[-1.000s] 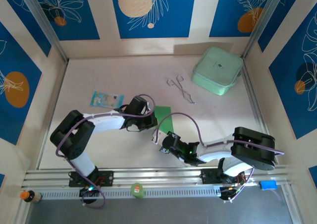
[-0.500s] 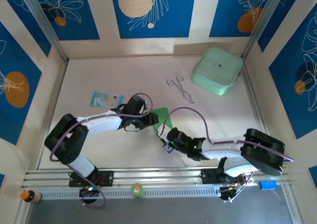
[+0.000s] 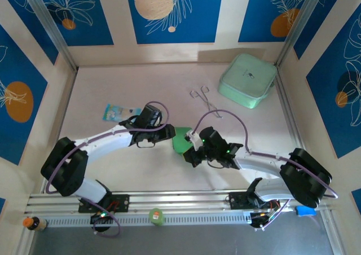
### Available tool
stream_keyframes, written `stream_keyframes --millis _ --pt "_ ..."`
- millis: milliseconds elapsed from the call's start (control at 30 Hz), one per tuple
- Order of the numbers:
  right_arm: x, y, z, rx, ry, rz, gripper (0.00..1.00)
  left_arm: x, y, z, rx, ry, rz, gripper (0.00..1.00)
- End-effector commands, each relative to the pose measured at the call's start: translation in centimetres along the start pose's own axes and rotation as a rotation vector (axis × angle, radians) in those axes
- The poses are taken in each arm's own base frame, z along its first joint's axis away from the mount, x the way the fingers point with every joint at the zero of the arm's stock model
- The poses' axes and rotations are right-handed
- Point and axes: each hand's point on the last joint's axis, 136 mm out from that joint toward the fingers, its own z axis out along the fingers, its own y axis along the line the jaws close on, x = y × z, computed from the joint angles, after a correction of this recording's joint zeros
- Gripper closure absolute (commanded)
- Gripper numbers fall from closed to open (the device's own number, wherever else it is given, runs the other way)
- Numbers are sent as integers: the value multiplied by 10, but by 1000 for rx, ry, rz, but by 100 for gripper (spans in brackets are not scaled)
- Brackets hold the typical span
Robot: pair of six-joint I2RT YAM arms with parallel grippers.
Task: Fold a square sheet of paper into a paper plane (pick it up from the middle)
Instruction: Third fold the triangle at the center of the table.
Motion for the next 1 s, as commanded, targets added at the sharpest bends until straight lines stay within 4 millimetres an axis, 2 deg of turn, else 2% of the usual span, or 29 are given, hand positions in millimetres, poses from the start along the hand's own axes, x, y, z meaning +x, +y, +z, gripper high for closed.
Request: stream_keyframes --millis 0,200,333,500,700,967 --pt "-1 23 -1 -138 66 101 100 -10 -10 -7 29 -14 26 48" --pt "-5 26 9 -171 96 177 100 -11 -21 1 77 17 45 61" --pt "-5 28 18 -176 106 200 100 -11 -27 13 102 58 54 73" --pt "-4 23 26 -150 102 231 100 -9 -33 32 130 120 62 84" --pt "1 17 28 -133 98 248 100 -5 -29 55 121 180 60 86" --pt "6 14 29 -129 103 244 100 8 -3 78 43 227 65 88"
